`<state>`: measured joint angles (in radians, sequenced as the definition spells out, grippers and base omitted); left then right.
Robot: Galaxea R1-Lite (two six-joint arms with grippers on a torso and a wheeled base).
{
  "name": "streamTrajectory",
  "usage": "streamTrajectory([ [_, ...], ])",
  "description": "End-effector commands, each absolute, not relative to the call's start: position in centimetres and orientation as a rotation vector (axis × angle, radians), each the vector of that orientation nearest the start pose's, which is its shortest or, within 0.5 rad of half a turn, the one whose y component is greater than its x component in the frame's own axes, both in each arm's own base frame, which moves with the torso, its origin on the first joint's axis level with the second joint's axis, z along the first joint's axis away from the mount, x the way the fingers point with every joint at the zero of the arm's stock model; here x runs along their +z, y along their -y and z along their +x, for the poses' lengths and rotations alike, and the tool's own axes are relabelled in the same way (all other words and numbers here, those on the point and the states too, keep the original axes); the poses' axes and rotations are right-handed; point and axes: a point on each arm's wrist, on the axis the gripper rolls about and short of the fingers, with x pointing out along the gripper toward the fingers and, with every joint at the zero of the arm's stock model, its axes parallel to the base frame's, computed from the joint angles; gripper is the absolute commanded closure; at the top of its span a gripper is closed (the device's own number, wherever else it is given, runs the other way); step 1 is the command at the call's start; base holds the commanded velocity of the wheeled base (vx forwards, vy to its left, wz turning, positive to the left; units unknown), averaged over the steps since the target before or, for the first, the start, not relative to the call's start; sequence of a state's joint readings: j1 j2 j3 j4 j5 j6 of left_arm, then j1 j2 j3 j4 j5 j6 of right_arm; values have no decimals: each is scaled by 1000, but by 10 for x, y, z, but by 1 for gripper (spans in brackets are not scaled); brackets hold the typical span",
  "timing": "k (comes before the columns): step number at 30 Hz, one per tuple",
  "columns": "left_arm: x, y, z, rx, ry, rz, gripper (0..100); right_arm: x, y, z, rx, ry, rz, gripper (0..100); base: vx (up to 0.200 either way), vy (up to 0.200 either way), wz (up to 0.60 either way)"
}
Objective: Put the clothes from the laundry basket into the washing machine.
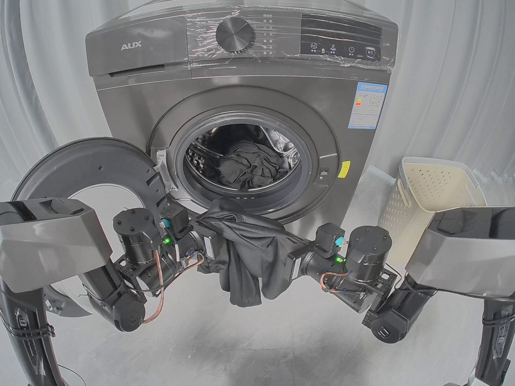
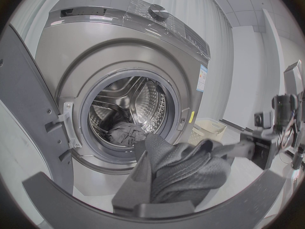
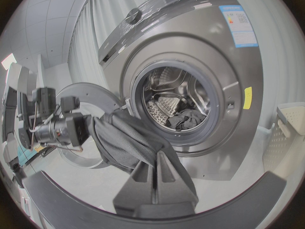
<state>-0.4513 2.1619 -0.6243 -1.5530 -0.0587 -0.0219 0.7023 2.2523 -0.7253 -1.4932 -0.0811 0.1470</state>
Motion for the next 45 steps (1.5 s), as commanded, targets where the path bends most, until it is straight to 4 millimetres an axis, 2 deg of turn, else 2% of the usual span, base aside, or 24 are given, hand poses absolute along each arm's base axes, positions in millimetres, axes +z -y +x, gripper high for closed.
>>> streamTrajectory([
  [1, 69, 153, 311, -527, -30, -16, 100, 81, -230, 289, 593, -21, 154, 100, 0, 0, 0],
  [6, 57, 153, 298, -620, -97, -5, 100, 91, -232, 295, 587, 22, 171, 100, 0, 0, 0],
  [7, 48, 155, 296, -653, -132, -1, 100, 98, -233, 296, 588, 46, 180, 100, 0, 0, 0],
  [8, 45, 157, 296, -660, -141, 0, 0, 101, -233, 296, 589, 56, 184, 100, 0, 0, 0],
  [10, 40, 159, 297, -668, -152, 3, 0, 102, -233, 296, 592, 60, 186, 100, 0, 0, 0],
  [11, 30, 161, 303, -667, -169, 6, 0, 105, -234, 294, 598, 71, 191, 100, 0, 0, 0],
  [13, 24, 164, 306, -669, -175, 7, 0, 106, -234, 293, 599, 73, 191, 100, 0, 0, 0],
  [15, 10, 166, 311, -669, -202, 9, 0, 110, -236, 293, 603, 83, 196, 100, 0, 0, 0],
  [27, -28, 174, 314, -695, -284, 27, 0, 120, -238, 293, 609, 112, 208, 100, 0, 0, 0],
  [40, -35, 173, 310, -723, -319, 23, 0, 124, -236, 296, 599, 122, 211, 100, 0, 0, 0],
  [45, -44, 175, 315, -728, -325, 21, 0, 134, -241, 295, 612, 150, 224, 100, 0, 0, 0],
])
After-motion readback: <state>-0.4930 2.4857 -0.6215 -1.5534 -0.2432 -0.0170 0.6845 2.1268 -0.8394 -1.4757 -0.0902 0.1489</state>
